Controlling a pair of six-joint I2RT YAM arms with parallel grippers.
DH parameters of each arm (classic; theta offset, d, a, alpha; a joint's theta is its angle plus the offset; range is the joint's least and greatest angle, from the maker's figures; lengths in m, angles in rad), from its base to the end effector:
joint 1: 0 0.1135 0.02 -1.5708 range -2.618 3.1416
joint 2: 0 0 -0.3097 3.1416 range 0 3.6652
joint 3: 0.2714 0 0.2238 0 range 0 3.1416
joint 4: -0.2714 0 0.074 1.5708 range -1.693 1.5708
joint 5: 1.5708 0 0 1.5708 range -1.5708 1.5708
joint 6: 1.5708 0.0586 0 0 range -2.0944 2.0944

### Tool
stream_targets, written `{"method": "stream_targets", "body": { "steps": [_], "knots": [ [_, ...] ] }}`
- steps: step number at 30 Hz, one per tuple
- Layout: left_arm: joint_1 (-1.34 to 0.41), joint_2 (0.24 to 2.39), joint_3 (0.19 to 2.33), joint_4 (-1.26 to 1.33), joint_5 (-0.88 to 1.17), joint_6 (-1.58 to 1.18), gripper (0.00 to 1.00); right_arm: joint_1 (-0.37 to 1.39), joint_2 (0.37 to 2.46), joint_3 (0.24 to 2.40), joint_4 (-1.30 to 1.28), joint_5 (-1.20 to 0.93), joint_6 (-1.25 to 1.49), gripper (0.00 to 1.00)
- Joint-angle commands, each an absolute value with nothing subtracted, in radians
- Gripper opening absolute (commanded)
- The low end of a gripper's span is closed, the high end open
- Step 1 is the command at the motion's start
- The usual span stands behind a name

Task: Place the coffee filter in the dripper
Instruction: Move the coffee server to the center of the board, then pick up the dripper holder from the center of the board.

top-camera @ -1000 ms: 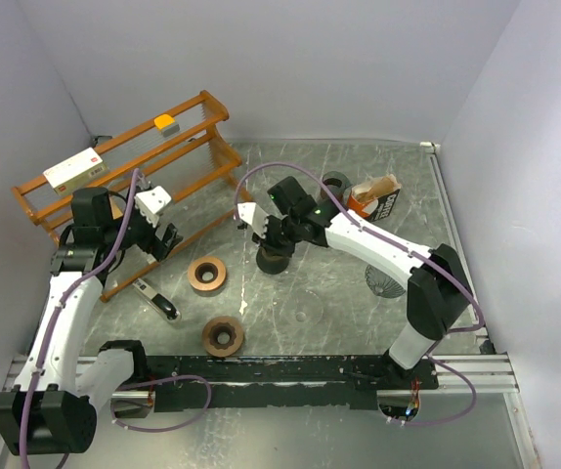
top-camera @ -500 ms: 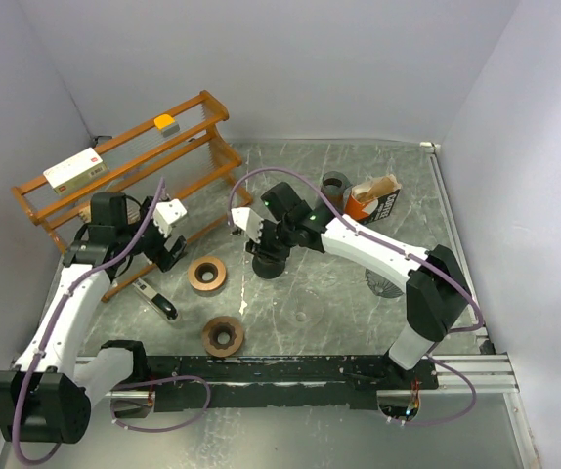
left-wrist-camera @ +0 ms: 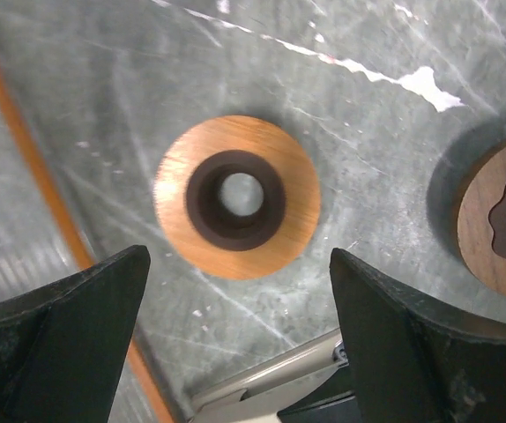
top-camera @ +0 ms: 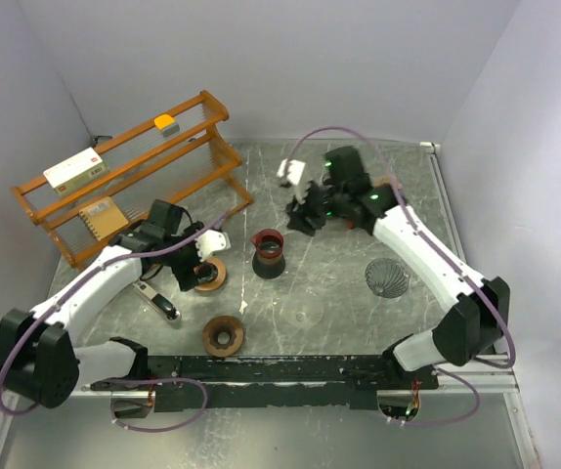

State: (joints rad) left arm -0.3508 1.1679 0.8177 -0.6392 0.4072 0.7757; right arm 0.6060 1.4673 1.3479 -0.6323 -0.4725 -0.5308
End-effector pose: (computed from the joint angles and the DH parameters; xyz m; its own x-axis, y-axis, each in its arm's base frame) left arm 0.1722 -0.0877 0.2740 -0.1963 0.7565 -0.6238 0.9206 0.3612 0.1483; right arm 0.2325 0.1936 0.3693 -0.0890 -0.6101 -0.7873 -0.9572 0.2710 -0.1018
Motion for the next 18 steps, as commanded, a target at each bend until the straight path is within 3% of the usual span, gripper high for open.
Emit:
{"method": "stream_targets", "body": {
  "steps": [1,9,18],
  "knots": [
    [-0.423,1.272,0.823,-0.681,0.305,0.802,0.93,0.432,1.412,1.303,-0.642,-0.611,-0.525,0.51],
    [-0.487,1.377,0.793,-0.639,0.279,0.844,0.91,0.18,1.347,1.15,-0.544,-0.793,-0.478,0.51],
    [-0.528,1.471,0.784,-0.555,0.216,0.835,0.82,0.087,1.33,1.11,-0.532,-0.867,-0.468,0.52]
  ]
}}
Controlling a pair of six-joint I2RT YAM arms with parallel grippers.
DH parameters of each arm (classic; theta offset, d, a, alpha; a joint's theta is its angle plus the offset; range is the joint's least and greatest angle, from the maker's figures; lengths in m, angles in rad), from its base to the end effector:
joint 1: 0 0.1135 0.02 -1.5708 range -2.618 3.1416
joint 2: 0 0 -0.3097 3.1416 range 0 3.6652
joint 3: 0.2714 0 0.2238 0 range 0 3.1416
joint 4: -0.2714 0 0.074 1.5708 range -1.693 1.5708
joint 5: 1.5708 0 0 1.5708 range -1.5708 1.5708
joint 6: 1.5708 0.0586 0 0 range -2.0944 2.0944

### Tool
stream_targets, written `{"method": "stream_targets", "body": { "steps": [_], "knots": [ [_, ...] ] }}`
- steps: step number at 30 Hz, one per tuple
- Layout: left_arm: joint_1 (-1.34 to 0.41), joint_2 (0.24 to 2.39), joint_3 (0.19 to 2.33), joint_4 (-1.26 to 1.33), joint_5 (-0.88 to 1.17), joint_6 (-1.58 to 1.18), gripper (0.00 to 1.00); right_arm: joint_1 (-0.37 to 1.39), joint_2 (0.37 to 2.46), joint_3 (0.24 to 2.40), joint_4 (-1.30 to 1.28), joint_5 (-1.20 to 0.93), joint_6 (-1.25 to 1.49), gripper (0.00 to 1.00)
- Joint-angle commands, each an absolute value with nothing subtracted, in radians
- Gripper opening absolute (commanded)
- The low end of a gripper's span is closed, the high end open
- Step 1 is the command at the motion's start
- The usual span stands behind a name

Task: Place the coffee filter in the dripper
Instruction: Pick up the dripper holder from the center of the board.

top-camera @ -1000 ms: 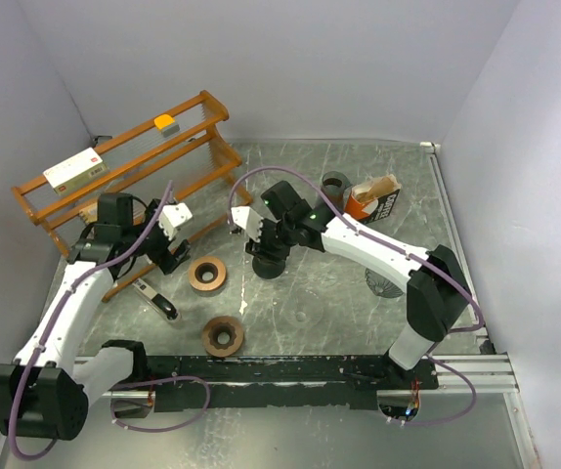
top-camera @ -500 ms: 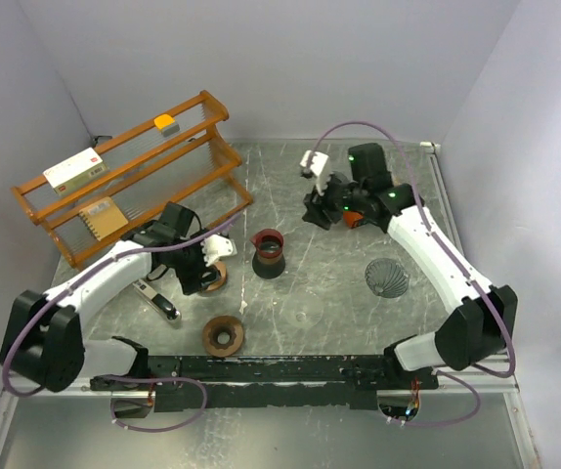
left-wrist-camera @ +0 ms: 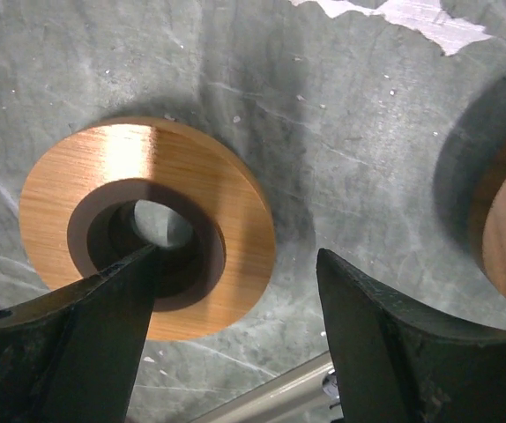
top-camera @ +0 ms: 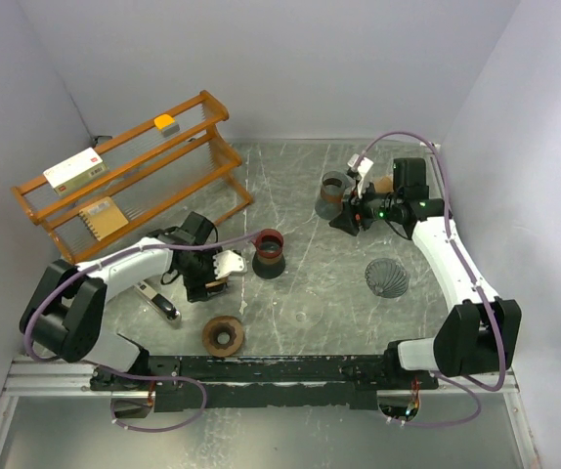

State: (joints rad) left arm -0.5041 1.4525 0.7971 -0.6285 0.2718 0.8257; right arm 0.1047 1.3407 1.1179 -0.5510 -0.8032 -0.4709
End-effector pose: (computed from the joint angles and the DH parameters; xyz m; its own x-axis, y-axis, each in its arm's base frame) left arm 0.1919 -0.1238 0.2121 -0.1785 0.9071 -0.3811 0.9779 0.2065 0.0334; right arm 0.2491 0.0686 0.3458 -0.3542 -0.3540 -0.8656 -0.8362 0.5344 0.1236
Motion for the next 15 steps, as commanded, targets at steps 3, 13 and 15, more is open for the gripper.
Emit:
{"method": "stream_targets", "body": {
  "steps": [3,13,15],
  "knots": [
    [-0.545,1.482,0.764,-0.521,0.186,0.845,0.79,0.084,1.339,1.112,-0.541,-0.871,-0.477,0.52],
    [-0.581,1.437,0.82,-0.636,0.133,0.846,0.4,0.063,1.345,1.103,-0.526,-0.849,-0.466,0.52],
    [-0.581,1.396,0.856,-0.682,0.146,0.854,0.34,0.058,1.346,1.101,-0.523,-0.843,-0.462,0.52]
  ]
}}
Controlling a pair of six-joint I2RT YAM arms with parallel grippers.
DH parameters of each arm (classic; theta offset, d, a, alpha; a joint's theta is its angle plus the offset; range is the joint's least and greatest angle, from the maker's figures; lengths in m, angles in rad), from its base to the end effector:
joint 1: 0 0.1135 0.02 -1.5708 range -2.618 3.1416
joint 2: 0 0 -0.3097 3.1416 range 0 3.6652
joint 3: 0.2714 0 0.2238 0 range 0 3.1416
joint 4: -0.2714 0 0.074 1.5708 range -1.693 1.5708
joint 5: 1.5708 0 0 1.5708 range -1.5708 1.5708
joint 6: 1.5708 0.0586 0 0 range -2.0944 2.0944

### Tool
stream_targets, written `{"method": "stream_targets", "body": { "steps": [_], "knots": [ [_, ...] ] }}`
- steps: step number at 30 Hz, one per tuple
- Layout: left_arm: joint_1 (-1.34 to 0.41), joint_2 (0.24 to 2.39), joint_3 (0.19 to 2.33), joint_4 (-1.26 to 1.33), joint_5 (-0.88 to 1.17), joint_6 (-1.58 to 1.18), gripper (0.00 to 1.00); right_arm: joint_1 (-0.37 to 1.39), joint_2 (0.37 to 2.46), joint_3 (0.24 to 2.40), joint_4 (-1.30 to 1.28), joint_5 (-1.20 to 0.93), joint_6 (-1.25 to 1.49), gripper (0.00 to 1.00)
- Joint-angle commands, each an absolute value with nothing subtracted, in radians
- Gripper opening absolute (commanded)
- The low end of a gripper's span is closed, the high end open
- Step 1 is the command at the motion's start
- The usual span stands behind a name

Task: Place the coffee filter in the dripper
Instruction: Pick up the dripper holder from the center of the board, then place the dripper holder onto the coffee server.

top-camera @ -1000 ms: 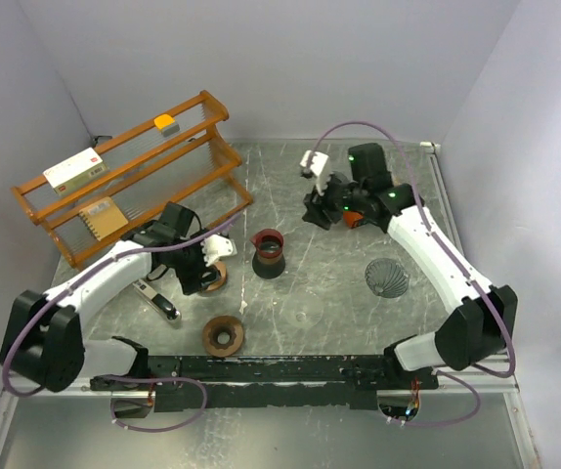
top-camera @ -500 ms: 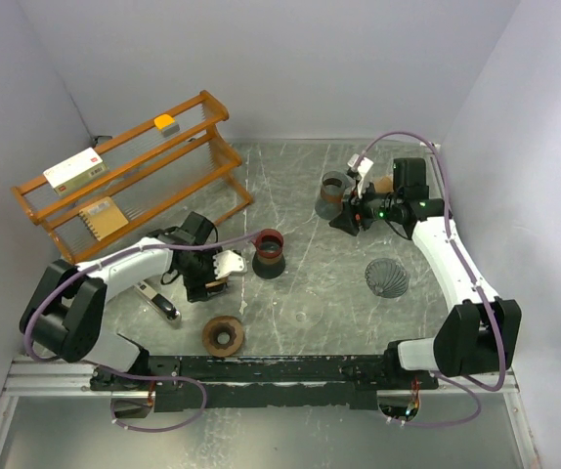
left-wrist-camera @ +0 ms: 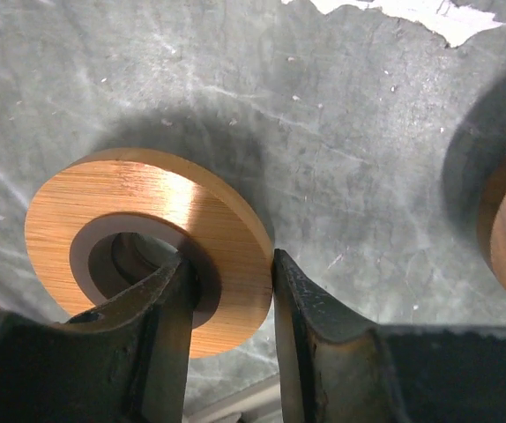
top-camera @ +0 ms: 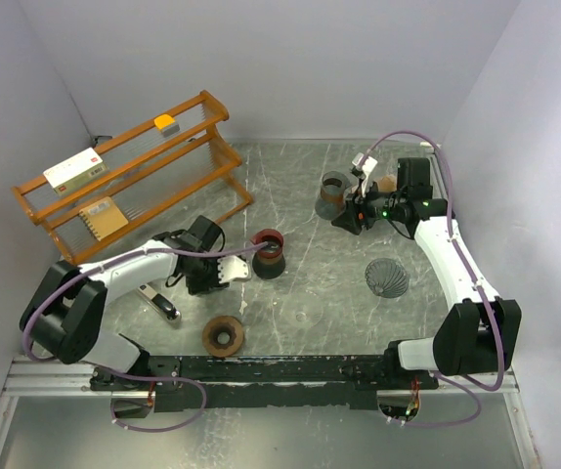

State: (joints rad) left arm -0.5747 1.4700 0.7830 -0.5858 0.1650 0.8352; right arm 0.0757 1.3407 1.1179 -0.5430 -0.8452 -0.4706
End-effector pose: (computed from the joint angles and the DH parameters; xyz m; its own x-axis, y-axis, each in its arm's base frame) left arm 0.1897 -0.1343 0.2053 -0.1108 0.9431 -0.3134 0.9819 0.1527 0.1123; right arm 0.2502 0.0629 0.3477 -0.3494 -0.3282 -0.8776 -0.8374 0.5297 0.1353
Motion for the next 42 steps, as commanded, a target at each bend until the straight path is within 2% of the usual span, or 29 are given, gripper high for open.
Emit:
{"method": "stream_targets", "body": {
  "steps": [1,4,8,12,20,29,42],
  "knots": [
    [-0.581,1.375,0.884,-0.702,0.152,0.858,0.32,0.056,1.346,1.101,-0.523,-0.84,-0.463,0.52],
    [-0.581,1.321,0.966,-0.765,0.177,0.864,0.28,0.048,1.347,1.1,-0.523,-0.835,-0.464,0.52],
    [-0.582,1.31,1.104,-0.847,0.274,0.869,0.31,0.043,1.359,1.098,-0.519,-0.822,-0.464,0.52],
    [-0.603,1.333,1.221,-0.88,0.328,0.9,0.29,0.031,1.369,1.094,-0.517,-0.814,-0.465,0.52],
    [-0.717,1.474,1.412,-0.907,0.312,0.942,0.29,-0.01,1.374,1.089,-0.516,-0.815,-0.469,0.52],
    [-0.831,1.62,1.503,-0.91,0.273,0.928,0.31,-0.028,1.353,1.085,-0.508,-0.814,-0.465,0.54],
    [-0.859,1.709,1.528,-0.925,0.223,0.922,0.32,-0.035,1.318,1.065,-0.483,-0.812,-0.446,0.73]
  ]
}}
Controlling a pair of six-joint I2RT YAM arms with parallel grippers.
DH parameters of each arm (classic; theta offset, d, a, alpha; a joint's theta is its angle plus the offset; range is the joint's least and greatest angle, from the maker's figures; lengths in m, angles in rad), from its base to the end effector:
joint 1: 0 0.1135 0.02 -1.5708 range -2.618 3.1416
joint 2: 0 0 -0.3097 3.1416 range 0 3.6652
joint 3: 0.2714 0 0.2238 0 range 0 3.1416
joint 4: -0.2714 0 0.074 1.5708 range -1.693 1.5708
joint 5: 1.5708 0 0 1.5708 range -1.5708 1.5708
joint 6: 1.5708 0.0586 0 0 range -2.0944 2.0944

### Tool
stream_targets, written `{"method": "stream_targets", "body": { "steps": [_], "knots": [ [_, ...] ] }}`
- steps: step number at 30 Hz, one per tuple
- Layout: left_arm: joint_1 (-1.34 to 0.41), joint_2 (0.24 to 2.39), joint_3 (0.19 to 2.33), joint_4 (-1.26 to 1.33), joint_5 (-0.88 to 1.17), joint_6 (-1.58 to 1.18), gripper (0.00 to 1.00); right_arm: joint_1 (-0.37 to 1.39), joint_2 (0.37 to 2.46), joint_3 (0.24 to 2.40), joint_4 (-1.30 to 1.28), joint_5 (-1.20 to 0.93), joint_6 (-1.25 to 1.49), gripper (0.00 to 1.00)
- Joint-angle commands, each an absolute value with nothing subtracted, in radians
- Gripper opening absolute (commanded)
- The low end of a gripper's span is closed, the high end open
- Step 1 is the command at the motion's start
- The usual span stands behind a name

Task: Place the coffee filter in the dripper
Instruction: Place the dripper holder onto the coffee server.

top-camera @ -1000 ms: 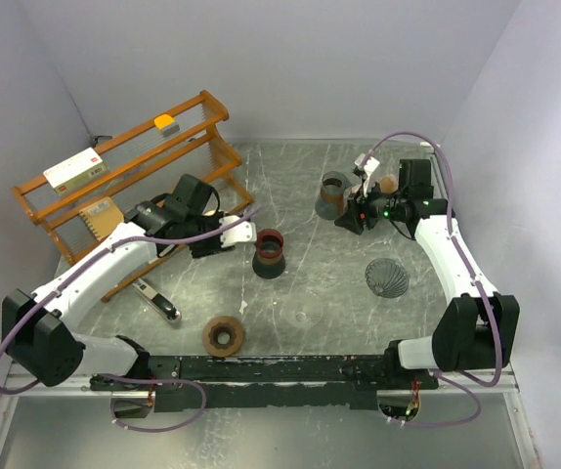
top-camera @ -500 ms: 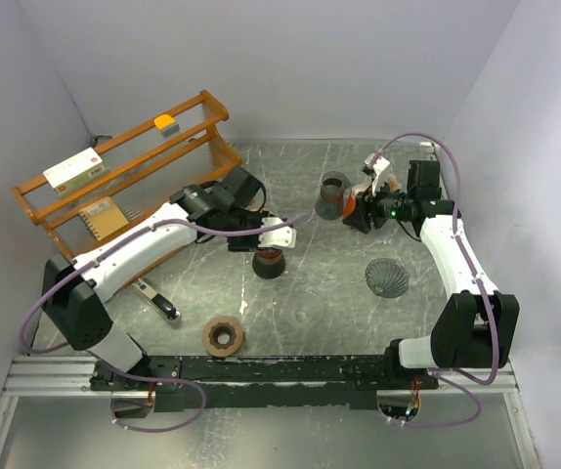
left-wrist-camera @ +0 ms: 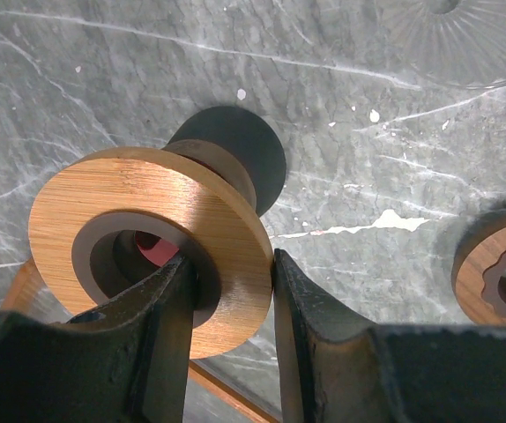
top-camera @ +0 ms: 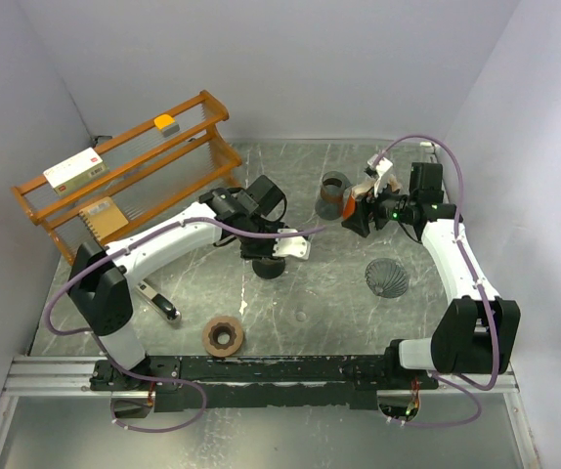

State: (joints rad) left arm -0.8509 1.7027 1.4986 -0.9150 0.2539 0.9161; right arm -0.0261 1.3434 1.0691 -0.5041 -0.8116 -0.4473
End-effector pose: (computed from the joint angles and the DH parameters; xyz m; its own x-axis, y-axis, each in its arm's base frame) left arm 0.2138 -0.2662 0.3179 0.2734 0.8527 -0.4451 0.9577 -0.1982 0.2086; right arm 0.2564 0.0358 0.3343 -0.4173 -0.2869 -0.8623 -0.7529 0.6405 0.1512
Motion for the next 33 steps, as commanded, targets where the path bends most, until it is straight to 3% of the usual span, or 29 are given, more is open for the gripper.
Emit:
{"method": "stream_targets", "body": {
  "steps": [1,19,26,33],
  "knots": [
    [-0.86,1.713,1.53,-0.922,0.217,0.92,0.32,-0.035,1.317,1.065,-0.483,-0.81,-0.447,0.74],
    [-0.879,1.753,1.53,-0.91,0.166,0.9,0.42,-0.036,1.322,1.065,-0.484,-0.801,-0.447,0.77],
    [-0.891,1.744,1.533,-0.902,0.15,0.887,0.6,-0.035,1.326,1.065,-0.488,-0.801,-0.452,0.78],
    [-0.891,1.746,1.563,-0.904,0.155,0.865,0.65,-0.036,1.328,1.063,-0.487,-0.796,-0.453,0.79]
  ]
}}
